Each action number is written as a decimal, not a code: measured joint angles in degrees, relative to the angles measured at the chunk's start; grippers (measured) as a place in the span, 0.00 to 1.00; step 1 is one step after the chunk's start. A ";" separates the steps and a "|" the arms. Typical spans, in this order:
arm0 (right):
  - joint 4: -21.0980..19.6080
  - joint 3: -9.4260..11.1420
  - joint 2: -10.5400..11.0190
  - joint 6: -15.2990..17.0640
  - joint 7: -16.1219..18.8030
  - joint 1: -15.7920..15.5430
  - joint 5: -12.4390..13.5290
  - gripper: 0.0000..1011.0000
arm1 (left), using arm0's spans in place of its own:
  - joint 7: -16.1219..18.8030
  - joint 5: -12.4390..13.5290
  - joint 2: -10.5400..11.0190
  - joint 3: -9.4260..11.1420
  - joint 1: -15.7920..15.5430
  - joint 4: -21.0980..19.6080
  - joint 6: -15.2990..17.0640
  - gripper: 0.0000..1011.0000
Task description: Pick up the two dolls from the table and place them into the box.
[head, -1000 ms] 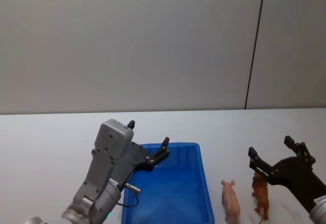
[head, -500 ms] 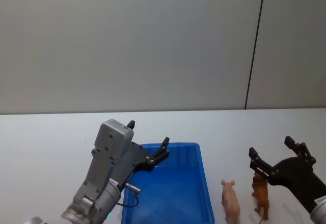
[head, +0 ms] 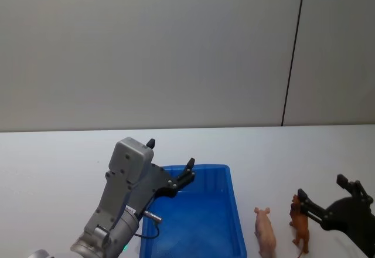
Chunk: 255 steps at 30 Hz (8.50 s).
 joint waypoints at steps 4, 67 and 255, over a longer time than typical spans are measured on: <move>0.64 0.44 0.90 1.39 0.95 -0.51 0.09 0.99 | 0.00 0.00 0.00 0.00 0.00 0.00 0.00 0.99; 12.72 -1.66 -4.36 10.93 3.26 6.04 3.22 0.27 | 0.00 0.00 0.00 0.00 0.00 0.00 0.00 0.99; 10.83 -6.38 -8.30 11.81 17.97 15.19 -5.20 0.99 | 0.00 0.00 0.00 0.00 0.00 0.00 0.00 0.99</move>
